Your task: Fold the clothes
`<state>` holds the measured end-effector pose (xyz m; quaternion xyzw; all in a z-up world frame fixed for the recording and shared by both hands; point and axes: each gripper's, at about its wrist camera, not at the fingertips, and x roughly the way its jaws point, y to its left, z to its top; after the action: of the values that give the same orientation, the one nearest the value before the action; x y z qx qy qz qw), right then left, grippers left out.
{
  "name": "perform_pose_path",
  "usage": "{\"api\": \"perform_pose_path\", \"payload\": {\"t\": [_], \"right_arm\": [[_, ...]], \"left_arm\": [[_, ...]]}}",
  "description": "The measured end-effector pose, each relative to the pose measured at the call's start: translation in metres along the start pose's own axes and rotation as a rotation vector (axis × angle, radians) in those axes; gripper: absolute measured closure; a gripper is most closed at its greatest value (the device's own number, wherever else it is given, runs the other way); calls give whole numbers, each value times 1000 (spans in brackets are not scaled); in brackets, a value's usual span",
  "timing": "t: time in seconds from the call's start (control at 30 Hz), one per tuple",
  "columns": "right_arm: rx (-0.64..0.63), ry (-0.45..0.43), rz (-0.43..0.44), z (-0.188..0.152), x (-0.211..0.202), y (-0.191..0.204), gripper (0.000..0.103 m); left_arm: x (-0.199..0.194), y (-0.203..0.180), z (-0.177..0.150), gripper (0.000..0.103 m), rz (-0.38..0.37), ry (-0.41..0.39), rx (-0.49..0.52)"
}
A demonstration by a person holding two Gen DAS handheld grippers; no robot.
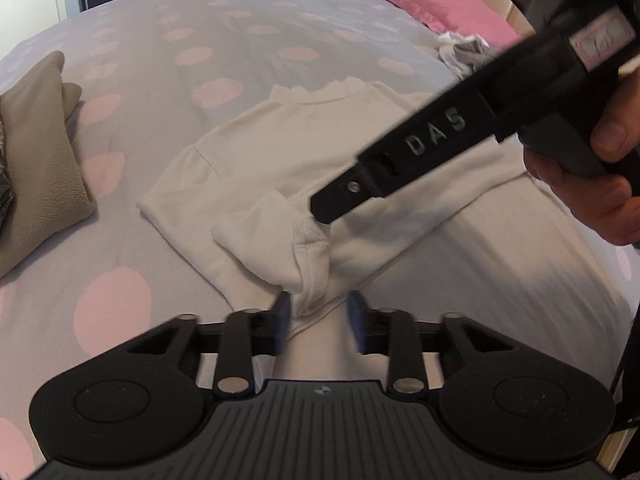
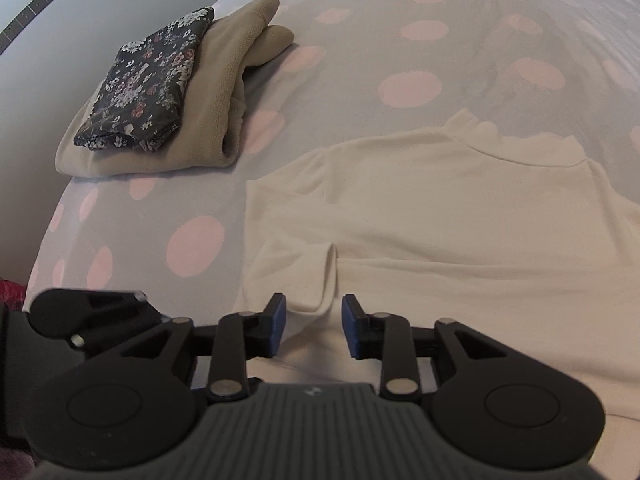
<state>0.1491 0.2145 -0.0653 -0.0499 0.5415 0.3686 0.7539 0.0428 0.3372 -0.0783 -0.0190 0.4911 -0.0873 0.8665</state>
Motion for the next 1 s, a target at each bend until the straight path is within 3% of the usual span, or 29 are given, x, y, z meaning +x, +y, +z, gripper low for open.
{"api": "perform_pose_path", "payload": {"t": [0.07, 0.17, 0.2, 0.23, 0.33, 0.43, 0.53, 0.63, 0.67, 0.7, 0.8, 0.93, 1.0], "right_arm": [[16, 6, 16, 0, 6, 0, 65], [39, 40, 52, -3, 14, -2, 68], [41, 53, 66, -4, 15, -2, 88], [41, 71, 71, -5, 16, -2, 97], [29, 107, 51, -9, 17, -1, 103], [3, 130, -6, -16, 21, -1, 103], [33, 125, 2, -19, 17, -8, 102], [100, 71, 50, -14, 6, -13, 84], [124, 51, 66, -11, 3, -14, 60], [134, 40, 78, -11, 3, -14, 56], [128, 27, 88, -9, 8, -6, 56], [50, 53, 22, -14, 21, 9, 59], [33, 98, -23, -19, 25, 10, 70]], "left_arm": [[4, -4, -1, 98, 28, 9, 28], [5, -6, -1, 101, 56, 18, 35], [4, -7, -2, 101, 64, 21, 36], [4, -7, -1, 101, 67, 38, 44], [4, -12, -4, 102, 92, 91, 68], [4, -14, -8, 102, 105, 106, 77], [2, -12, -10, 102, 107, 87, 64], [2, -13, -9, 102, 115, 83, 78], [2, -15, -8, 102, 115, 82, 86], [2, -16, -7, 102, 114, 82, 95], [1, -18, -5, 102, 109, 78, 110], [0, -20, 1, 102, 102, 93, 136], [-1, -20, 3, 101, 95, 106, 144]]}}
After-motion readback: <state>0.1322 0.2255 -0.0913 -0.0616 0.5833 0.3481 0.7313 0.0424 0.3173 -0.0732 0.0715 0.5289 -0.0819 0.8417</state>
